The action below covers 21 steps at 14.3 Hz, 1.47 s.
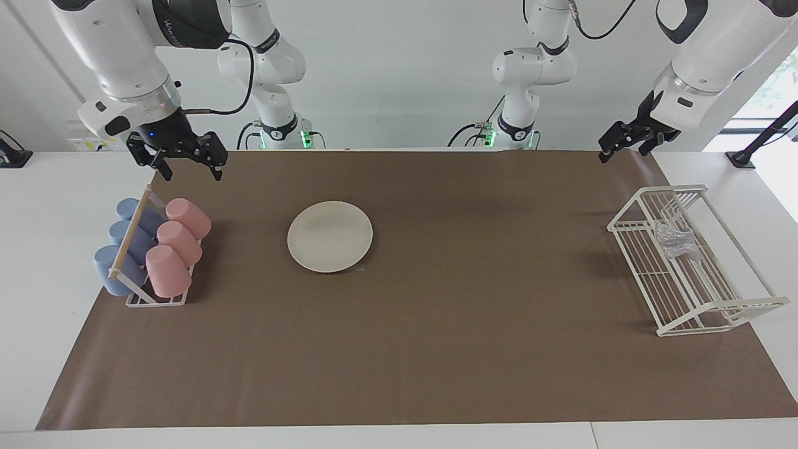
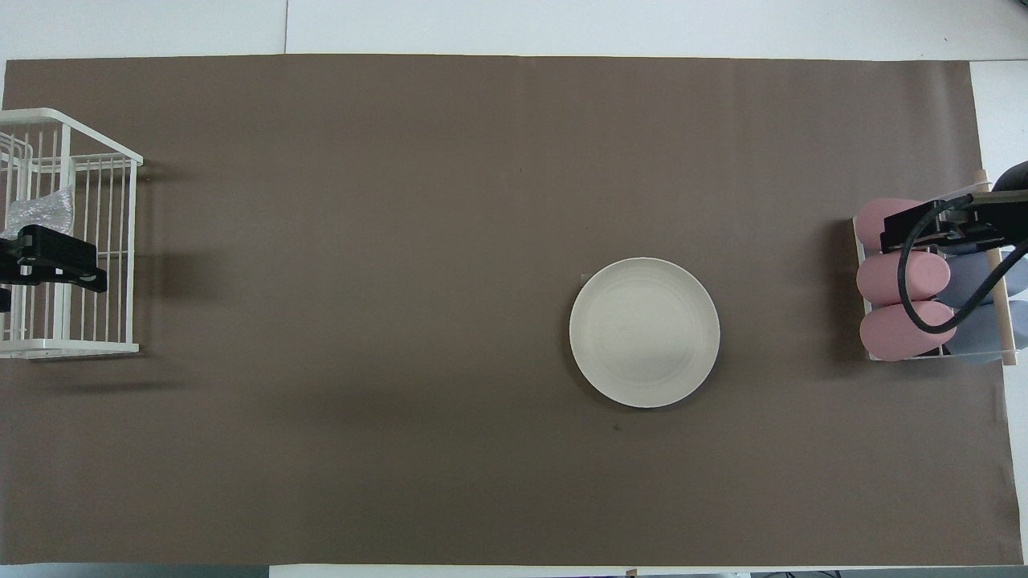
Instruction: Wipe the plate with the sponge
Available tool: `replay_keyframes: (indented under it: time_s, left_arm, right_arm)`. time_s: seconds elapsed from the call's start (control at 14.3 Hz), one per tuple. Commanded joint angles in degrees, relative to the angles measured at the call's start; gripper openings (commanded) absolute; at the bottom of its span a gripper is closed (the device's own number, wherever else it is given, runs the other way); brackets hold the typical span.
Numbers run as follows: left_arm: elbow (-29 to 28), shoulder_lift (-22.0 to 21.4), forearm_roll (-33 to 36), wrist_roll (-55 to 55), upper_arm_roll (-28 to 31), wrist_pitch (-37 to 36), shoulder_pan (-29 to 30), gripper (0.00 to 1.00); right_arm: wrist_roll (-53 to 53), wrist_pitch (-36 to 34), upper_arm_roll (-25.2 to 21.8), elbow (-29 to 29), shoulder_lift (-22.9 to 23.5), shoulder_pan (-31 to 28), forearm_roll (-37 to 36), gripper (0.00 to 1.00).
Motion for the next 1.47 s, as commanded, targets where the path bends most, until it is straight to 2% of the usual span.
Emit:
replay_keyframes:
  time_s: [0.0, 0.56, 0.7, 0.91, 1.19, 1.4]
  left_arm:
    - [-1.0, -1.0, -0.7, 1.4, -0.4, 0.7, 1.1, 1.00]
    - [-2.6, -1.9, -0.7, 0.1, -0.3, 0.8, 2.7, 1.00]
    - [-6.2, -3.7, 1.8, -1.7, -0.6, 2.9, 1.9, 1.00]
    - [-11.4, -4.8, 10.9, -7.8, -1.6, 4.9, -1.7, 1.00]
    - [-11.5, -0.1, 20.9, -8.5, -1.6, 5.3, -4.5, 1.00]
    - [-11.4, 6.9, 31.8, -12.9, -1.7, 7.3, -7.7, 1.00]
  right_arm:
    - [1.0, 0.1, 0.4, -1.0, -0.8, -0.5, 0.3, 1.00]
    - [0.9, 0.1, 0.4, -1.0, -0.8, -0.5, 0.3, 1.00]
    - [1.0, 0.1, 0.4, -1.0, -0.8, -0.5, 0.3, 1.00]
    - [1.0, 0.1, 0.4, -1.0, -0.8, -0.5, 0.3, 1.00]
    - [1.0, 0.1, 0.4, -1.0, -0.8, -0.5, 0.3, 1.00]
    - [1.0, 0.1, 0.4, -1.0, -0.8, -0.5, 0.3, 1.00]
